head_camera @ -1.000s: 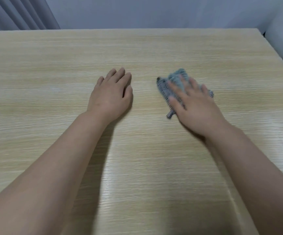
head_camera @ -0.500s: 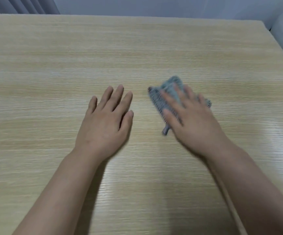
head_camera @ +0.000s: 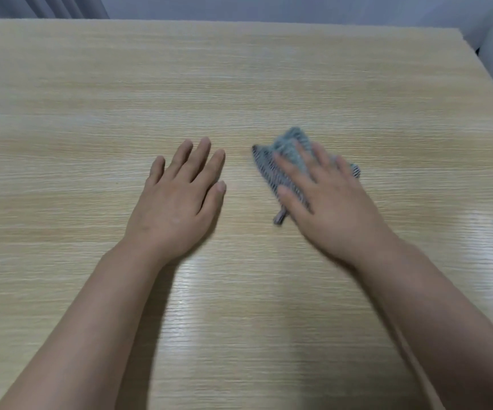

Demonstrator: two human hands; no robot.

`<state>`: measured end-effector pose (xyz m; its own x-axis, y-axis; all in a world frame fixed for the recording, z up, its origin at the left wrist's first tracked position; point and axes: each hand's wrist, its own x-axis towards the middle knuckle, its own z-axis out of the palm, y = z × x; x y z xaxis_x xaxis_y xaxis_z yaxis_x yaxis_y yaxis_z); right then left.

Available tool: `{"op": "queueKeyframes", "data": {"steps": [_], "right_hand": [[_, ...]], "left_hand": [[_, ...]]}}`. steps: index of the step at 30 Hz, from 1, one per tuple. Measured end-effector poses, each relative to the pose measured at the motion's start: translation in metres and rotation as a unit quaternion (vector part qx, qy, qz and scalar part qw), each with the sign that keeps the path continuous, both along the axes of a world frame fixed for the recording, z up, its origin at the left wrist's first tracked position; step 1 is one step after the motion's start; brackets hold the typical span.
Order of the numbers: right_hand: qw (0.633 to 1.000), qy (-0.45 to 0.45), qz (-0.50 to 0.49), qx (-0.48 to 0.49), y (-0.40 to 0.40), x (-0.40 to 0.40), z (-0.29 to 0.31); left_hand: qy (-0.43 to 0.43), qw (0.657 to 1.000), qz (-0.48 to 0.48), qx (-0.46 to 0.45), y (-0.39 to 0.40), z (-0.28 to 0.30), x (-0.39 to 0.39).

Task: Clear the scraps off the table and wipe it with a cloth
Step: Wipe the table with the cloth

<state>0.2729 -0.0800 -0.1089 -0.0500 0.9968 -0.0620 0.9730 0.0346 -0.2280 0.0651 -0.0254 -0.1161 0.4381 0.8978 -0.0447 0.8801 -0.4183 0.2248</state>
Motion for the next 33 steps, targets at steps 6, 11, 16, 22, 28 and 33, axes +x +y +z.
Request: {"op": "queueKeyframes", "data": {"steps": [6,11,16,22,28,33], "right_hand": [[0.999,-0.004,-0.028,-0.018,-0.009,-0.014,0.000],[0.987,0.018,0.162,-0.014,-0.056,-0.035,0.001],[0.997,-0.013,0.074,-0.019,-0.018,0.004,0.003],[0.999,-0.014,-0.035,0.002,-0.017,-0.018,-0.003],[0.999,-0.003,0.049,0.018,-0.046,-0.041,-0.003],[0.996,-0.023,-0.087,-0.014,-0.033,-0.015,-0.004]], "left_hand": [[-0.006,1.000,0.006,0.004,-0.003,0.000,0.000],[-0.023,1.000,0.005,0.016,-0.002,-0.002,0.000],[-0.025,1.000,0.009,0.009,-0.002,0.000,0.001],[-0.027,1.000,0.005,0.011,-0.003,0.001,0.001],[-0.030,0.999,-0.001,0.021,-0.001,0.000,0.001],[-0.051,0.998,-0.013,0.027,-0.008,0.005,-0.001]]}}
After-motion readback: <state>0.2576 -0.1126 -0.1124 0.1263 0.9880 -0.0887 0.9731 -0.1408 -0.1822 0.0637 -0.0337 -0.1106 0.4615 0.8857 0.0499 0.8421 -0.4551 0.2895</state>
